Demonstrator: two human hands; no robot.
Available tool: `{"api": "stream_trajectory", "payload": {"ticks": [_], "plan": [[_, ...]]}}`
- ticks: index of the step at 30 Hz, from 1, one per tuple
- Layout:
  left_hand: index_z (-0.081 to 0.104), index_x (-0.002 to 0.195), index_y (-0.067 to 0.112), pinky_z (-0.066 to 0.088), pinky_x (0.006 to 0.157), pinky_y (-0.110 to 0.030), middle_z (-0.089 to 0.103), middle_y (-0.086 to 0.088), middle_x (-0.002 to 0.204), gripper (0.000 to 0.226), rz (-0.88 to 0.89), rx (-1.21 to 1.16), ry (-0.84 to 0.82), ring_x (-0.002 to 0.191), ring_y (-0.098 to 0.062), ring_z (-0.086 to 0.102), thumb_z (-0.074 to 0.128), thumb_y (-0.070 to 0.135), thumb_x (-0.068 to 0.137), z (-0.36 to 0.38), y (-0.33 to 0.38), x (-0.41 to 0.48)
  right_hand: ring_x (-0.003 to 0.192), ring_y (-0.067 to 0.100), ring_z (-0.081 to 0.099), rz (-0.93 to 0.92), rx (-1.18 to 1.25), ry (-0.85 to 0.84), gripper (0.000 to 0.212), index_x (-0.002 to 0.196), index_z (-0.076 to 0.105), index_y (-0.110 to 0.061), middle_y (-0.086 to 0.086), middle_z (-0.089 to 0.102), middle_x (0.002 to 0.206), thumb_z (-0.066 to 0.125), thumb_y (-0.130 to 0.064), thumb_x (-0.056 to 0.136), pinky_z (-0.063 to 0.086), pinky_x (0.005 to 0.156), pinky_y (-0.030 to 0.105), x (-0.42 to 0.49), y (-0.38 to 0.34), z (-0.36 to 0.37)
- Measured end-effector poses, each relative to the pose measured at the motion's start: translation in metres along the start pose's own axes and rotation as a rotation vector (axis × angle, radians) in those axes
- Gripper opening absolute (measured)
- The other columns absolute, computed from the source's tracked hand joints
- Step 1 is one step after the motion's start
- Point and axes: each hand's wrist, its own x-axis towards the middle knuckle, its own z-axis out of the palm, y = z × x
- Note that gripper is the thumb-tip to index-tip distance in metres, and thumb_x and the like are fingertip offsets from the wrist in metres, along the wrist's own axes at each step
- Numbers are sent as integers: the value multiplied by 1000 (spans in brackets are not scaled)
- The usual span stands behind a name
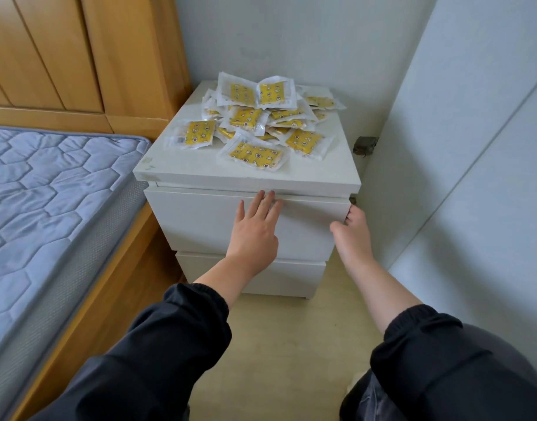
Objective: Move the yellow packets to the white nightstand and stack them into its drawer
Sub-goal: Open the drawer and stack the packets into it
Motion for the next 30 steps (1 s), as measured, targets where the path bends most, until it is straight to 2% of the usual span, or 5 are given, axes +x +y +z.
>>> {"api": "stream_trajectory", "payload": {"ticks": [7,13,15,19,30], "plan": [[14,152,13,21,113,-35,22,-2,156,67,-43,31,36,143,-20,16,42,21,91,-9,6,2,84,15,61,-38,-53,-102,53,129,49,-20,-1,67,106,46,-1,80,45,68,24,-3,-5,-16],[47,131,17,31,99,-32,50,1,125,43,24,156,76,119,-20,39,41,35,93,-24,5,2,106,21,51,-102,-636,-170,58,143,34,-14,8,41,133,50,-26,88,43,73,29,-9,-19,-29],[54,123,19,31,99,-32,53,2,120,38,48,152,60,117,-19,41,40,40,95,-32,3,1,113,23,47,-271,-803,-144,38,128,51,-10,6,43,128,45,-28,95,44,84,32,-18,-28,-27],[62,109,21,41,90,-30,56,4,106,32,31,-66,-74,108,-16,48,49,46,94,-49,1,-4,58,20,45,-353,-909,-212,40,63,42,-12,2,44,62,36,-31,99,31,51,29,-33,-43,-22],[68,77,14,42,64,-23,61,4,72,36,-15,-549,-481,68,-10,55,64,49,85,-69,-13,-39,49,22,41,-247,-1124,-401,42,50,43,-13,3,41,49,50,-28,89,33,52,28,-60,-54,-19]]}}
